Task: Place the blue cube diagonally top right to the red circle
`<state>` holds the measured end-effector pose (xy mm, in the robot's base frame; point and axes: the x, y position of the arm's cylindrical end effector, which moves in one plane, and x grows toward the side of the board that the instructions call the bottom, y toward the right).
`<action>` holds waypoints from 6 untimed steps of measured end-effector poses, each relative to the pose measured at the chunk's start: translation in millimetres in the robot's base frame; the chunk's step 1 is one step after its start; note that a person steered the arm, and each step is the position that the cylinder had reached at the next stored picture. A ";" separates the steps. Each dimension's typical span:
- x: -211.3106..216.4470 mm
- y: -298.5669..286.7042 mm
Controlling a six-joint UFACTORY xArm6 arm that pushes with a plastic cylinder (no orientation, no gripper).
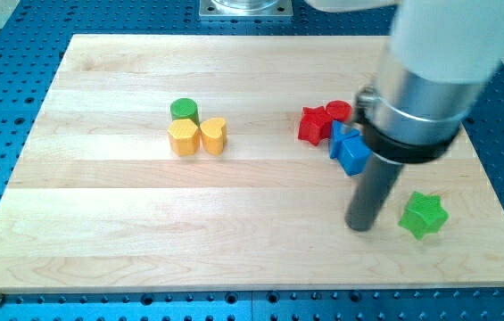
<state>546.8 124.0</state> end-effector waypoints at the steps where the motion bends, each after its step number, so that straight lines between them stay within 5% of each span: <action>1: -5.8 52.6; 3: -42.2 -48.9; 4: -57.4 14.7; 6: -134.8 47.5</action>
